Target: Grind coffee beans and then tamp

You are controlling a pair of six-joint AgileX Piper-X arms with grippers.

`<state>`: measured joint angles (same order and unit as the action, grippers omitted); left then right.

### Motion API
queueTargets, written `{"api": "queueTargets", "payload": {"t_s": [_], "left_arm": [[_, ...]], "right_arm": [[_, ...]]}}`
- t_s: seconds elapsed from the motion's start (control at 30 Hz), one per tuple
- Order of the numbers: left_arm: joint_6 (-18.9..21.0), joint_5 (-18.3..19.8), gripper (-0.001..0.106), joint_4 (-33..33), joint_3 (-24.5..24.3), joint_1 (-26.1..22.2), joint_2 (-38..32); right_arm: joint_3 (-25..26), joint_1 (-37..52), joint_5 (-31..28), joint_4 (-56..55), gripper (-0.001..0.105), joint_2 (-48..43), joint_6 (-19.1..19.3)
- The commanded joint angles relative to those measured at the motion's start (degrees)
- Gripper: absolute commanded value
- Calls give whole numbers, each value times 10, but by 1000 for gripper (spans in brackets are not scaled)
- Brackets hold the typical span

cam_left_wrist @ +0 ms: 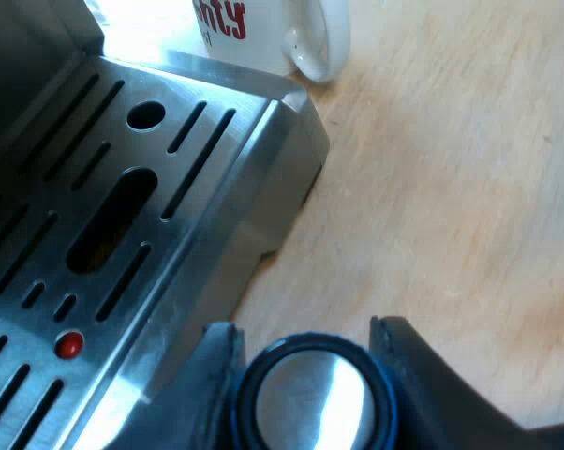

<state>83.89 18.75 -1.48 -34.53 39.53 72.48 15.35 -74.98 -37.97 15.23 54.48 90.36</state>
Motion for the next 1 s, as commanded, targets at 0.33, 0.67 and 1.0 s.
{"api": "queueTargets", "payload": {"t_s": [0.33,0.67,1.0], "left_arm": [[-3,4,15,34,-5,3,25],[-3,4,15,36,-5,3,53],[-3,-1,15,36,-5,3,58]], "right_arm": [[0,1,1,4,68,-3,7],[0,1,1,4,68,-3,7],[0,1,1,4,68,-3,7]]}}
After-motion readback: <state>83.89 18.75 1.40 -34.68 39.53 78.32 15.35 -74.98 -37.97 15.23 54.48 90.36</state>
